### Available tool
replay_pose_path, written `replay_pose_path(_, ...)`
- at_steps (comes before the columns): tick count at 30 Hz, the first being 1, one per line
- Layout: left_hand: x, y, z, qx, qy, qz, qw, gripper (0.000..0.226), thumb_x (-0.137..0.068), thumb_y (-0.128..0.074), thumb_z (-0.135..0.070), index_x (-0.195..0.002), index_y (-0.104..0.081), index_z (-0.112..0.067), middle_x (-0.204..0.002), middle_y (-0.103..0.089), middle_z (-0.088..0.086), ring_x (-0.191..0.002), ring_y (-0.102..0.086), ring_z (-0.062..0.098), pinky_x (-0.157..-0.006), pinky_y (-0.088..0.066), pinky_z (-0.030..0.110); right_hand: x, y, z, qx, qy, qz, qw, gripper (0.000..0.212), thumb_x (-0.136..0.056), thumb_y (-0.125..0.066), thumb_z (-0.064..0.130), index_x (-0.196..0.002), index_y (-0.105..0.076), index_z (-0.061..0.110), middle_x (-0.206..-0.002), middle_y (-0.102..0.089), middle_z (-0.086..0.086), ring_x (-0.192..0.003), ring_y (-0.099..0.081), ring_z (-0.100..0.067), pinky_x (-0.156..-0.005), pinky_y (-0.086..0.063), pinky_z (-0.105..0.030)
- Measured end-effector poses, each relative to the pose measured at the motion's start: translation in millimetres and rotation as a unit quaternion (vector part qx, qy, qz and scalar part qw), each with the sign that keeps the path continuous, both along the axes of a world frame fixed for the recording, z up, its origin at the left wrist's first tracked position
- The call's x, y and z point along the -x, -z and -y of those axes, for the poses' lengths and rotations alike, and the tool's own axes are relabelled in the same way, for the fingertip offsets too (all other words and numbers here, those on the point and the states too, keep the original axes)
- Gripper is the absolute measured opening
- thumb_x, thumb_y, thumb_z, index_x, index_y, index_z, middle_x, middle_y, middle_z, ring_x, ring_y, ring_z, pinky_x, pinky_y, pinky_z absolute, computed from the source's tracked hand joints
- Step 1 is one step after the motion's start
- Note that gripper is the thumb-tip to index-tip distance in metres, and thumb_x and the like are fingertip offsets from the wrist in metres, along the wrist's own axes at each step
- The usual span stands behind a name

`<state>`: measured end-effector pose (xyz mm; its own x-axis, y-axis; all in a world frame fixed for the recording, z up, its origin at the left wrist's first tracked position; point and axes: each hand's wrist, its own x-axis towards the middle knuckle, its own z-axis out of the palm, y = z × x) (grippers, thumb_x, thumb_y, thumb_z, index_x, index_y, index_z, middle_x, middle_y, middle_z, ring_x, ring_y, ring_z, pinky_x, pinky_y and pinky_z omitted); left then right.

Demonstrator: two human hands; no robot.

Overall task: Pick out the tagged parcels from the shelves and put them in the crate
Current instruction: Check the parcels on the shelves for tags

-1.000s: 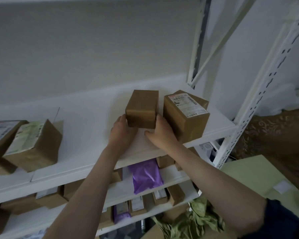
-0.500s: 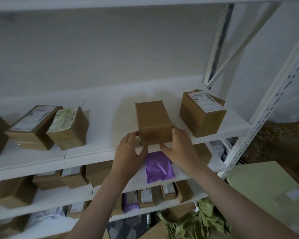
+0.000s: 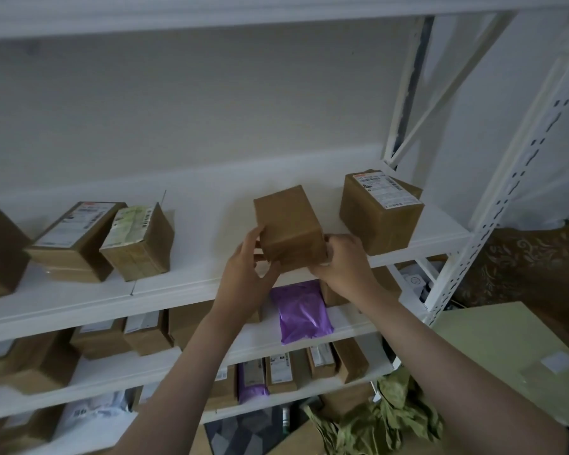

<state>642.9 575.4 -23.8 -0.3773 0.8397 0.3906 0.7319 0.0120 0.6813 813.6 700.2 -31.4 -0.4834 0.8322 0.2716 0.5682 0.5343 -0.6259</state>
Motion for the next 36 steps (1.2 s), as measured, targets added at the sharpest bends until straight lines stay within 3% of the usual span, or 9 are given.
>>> replay_pose_path(4, 13, 3, 15, 0.003, -0.02, 0.01, 1.0, 0.063, -0.091, -0.073, -0.029, -0.142, -0.037, -0.024, -0.123, -0.061, 0.0, -0.106, -0.061, 0.015, -0.083, -0.051, 0.024, 1, -32, 14, -0.049, -0.043, -0.008, 0.998, 0.05, -0.085, -0.078, 0.031, -0.131, -0.064, 0.016, -0.123, -0.067, 0.0, -0.124, -0.049, -0.021, -0.099, -0.042, -0.031)
replay_pose_path(9, 41, -1, 30, 0.056, -0.069, -0.065, 0.994, 0.054, -0.088, -0.072, -0.038, -0.134, -0.052, -0.018, -0.132, -0.058, 0.002, -0.116, -0.058, 0.02, -0.087, -0.046, 0.03, 19, -37, 21, -0.043, -0.108, -0.03, 0.993, 0.072, -0.087, -0.078, 0.033, -0.15, -0.045, 0.018, -0.143, -0.053, -0.001, -0.133, -0.046, -0.019, -0.112, -0.042, -0.038)
replay_pose_path(12, 53, -3, 33, 0.084, -0.074, -0.113, 0.987, 0.054, -0.087, -0.071, -0.046, -0.131, -0.057, -0.017, -0.135, -0.055, 0.001, -0.119, -0.057, 0.023, -0.093, -0.05, 0.036, 30, -27, 22, -0.02, -0.101, 0.011, 0.995, 0.085, -0.088, -0.076, 0.041, -0.156, -0.032, 0.016, -0.151, -0.046, -0.003, -0.139, -0.043, -0.019, -0.113, -0.041, -0.036)
replay_pose_path(17, 59, -14, 31, 0.104, -0.089, -0.139, 0.981, 0.077, -0.086, -0.069, -0.056, -0.148, -0.039, -0.022, -0.148, -0.046, -0.001, -0.13, -0.049, 0.022, -0.101, -0.046, 0.039, 40, 3, 18, -0.065, -0.105, 0.159, 0.979, 0.067, -0.091, -0.067, 0.051, -0.145, -0.05, 0.015, -0.146, -0.051, -0.004, -0.136, -0.042, -0.025, -0.112, -0.036, -0.037)
replay_pose_path(21, 62, -26, 29, 0.074, -0.08, -0.199, 0.974, 0.087, -0.088, -0.072, -0.044, -0.157, -0.022, -0.028, -0.149, -0.045, 0.001, -0.132, -0.047, 0.024, -0.099, -0.047, 0.04, 48, 13, 16, -0.112, -0.094, 0.161, 0.976, 0.053, -0.093, -0.06, 0.052, -0.136, -0.057, 0.021, -0.139, -0.052, 0.0, -0.134, -0.038, -0.023, -0.111, -0.032, -0.037)
replay_pose_path(25, 71, -27, 31, 0.057, -0.068, -0.244, 0.966, 0.085, -0.087, -0.074, -0.043, -0.156, -0.027, -0.029, -0.141, -0.05, 0.003, -0.126, -0.051, 0.025, -0.096, -0.052, 0.041, 57, 19, 18, -0.117, -0.095, 0.138, 0.979, 0.052, -0.09, -0.06, 0.054, -0.133, -0.058, 0.025, -0.138, -0.052, 0.0, -0.135, -0.036, -0.024, -0.112, -0.031, -0.038)
replay_pose_path(28, 78, -23, 36, 0.04, -0.072, -0.226, 0.971, 0.084, -0.085, -0.074, -0.046, -0.154, -0.031, -0.027, -0.14, -0.051, 0.003, -0.127, -0.049, 0.026, -0.097, -0.052, 0.044, 64, 21, 21, -0.111, -0.101, 0.127, 0.98, 0.053, -0.09, -0.062, 0.054, -0.132, -0.059, 0.022, -0.139, -0.052, -0.002, -0.136, -0.036, -0.027, -0.114, -0.03, -0.041)
replay_pose_path(33, 89, -18, 48, 0.017, -0.099, -0.149, 0.984, 0.079, -0.083, -0.078, -0.042, -0.148, -0.04, -0.019, -0.142, -0.049, 0.001, -0.128, -0.049, 0.021, -0.104, -0.046, 0.037, 79, 13, 23, -0.039, -0.127, 0.067, 0.989, 0.048, -0.088, -0.065, 0.052, -0.119, -0.065, 0.016, -0.126, -0.061, -0.004, -0.128, -0.045, -0.029, -0.105, -0.04, -0.041)
replay_pose_path(36, 95, -15, 53, 0.015, -0.128, -0.075, 0.989, 0.073, -0.08, -0.082, -0.039, -0.14, -0.048, -0.017, -0.14, -0.051, -0.002, -0.125, -0.05, 0.015, -0.1, -0.041, 0.026, 86, 1, 27, -0.023, -0.15, 0.022, 0.988, 0.05, -0.09, -0.068, 0.046, -0.129, -0.061, 0.015, -0.131, -0.06, -0.002, -0.129, -0.043, -0.021, -0.104, -0.041, -0.033)
